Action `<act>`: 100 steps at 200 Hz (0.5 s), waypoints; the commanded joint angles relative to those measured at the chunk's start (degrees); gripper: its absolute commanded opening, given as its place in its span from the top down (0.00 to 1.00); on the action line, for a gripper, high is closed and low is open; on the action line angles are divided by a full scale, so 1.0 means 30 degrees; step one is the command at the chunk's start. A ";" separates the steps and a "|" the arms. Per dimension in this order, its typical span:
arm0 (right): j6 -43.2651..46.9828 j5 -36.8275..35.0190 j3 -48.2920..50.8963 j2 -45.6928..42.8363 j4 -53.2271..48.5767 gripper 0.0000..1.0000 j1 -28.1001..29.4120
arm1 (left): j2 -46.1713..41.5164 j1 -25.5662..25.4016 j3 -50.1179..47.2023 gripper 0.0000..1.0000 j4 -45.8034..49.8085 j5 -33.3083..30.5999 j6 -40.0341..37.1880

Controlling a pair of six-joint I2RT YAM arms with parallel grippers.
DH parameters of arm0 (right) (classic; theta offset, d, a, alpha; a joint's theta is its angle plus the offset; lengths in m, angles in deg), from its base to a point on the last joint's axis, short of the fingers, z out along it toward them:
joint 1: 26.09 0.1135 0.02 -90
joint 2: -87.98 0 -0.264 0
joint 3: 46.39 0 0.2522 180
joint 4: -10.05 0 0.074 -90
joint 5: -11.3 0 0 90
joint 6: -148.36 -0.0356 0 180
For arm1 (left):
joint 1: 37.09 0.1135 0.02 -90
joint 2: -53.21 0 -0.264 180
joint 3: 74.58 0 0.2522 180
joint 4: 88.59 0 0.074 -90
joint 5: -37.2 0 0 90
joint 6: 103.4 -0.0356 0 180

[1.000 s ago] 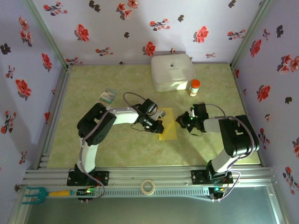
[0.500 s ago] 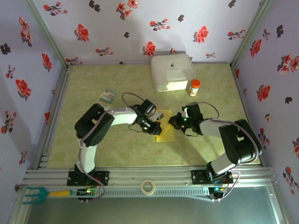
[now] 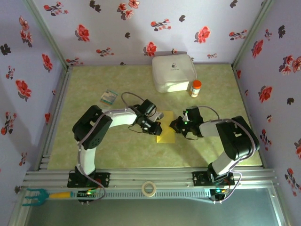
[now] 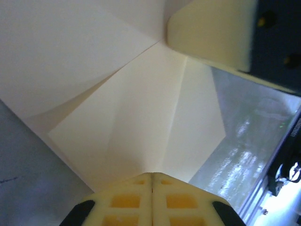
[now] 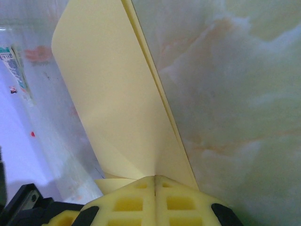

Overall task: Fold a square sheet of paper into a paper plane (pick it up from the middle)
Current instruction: Fold the triangle a second time at the center of the table.

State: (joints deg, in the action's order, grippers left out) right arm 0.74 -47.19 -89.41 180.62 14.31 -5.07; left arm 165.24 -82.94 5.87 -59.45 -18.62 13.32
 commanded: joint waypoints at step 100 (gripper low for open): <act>-0.0150 -0.1852 0.0931 0.0610 -0.1294 1.00 -0.0020 | 0.2384 -0.0685 0.1848 0.91 0.0803 0.0600 0.0357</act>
State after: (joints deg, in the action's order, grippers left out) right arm 0.74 -47.39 -88.88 180.59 15.36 -5.03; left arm 171.55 -84.88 12.61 -60.52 -16.35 16.22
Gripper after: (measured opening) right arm 0.058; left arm 0.083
